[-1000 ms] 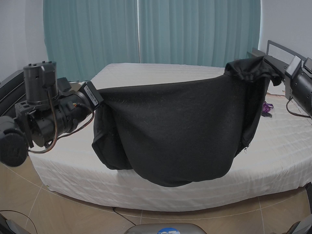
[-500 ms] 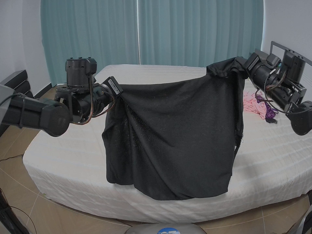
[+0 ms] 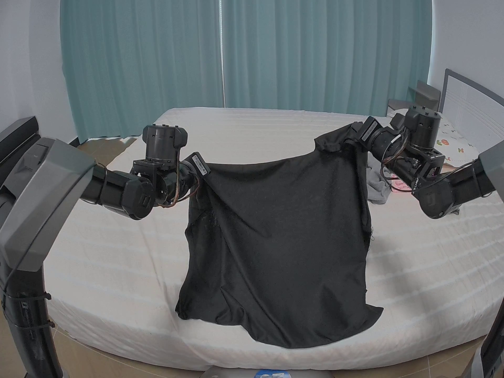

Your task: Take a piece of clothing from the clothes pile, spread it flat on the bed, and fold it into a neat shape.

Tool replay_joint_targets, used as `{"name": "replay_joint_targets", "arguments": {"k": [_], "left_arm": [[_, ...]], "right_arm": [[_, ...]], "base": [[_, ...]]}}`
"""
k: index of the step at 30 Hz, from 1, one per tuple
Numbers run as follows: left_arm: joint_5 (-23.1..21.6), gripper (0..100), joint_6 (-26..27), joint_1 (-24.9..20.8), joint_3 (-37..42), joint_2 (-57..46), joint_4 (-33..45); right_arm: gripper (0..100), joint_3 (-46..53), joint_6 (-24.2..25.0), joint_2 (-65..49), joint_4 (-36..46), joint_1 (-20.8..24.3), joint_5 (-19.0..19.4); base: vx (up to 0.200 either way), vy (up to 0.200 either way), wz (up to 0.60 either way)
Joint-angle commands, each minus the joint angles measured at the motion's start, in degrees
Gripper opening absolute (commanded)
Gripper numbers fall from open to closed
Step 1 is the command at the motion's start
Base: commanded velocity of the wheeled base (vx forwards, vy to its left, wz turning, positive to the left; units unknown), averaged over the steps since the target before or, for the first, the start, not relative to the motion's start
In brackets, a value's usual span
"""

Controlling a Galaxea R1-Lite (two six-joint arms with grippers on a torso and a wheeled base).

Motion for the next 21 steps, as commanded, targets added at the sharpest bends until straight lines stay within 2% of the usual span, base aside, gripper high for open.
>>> {"name": "replay_joint_targets", "arguments": {"k": [1, 6, 9, 21], "left_arm": [[-0.2, 0, -0.4, 0.8, -2.1, 7.0, -0.3], [0.0, 0, -0.9, 0.8, -4.9, 11.6, -0.6], [0.2, 0, -4.1, 0.7, -7.2, 14.1, -0.4], [0.3, 0, -5.6, 0.7, -8.5, 19.0, -0.1]], "right_arm": [[0, -2.3, -0.7, 8.7, -1.0, -0.1, -0.9], [0, -4.6, -0.7, 14.9, -5.1, 0.1, -3.6], [0, -4.9, -0.7, 18.3, -5.6, 0.2, -4.9], [0, -5.8, -0.1, 23.8, -6.3, -0.2, -4.9]], "base": [[0.0, 0.0, 0.0], [0.0, 0.0, 0.0], [0.0, 0.0, 0.0], [0.0, 0.0, 0.0]]}}
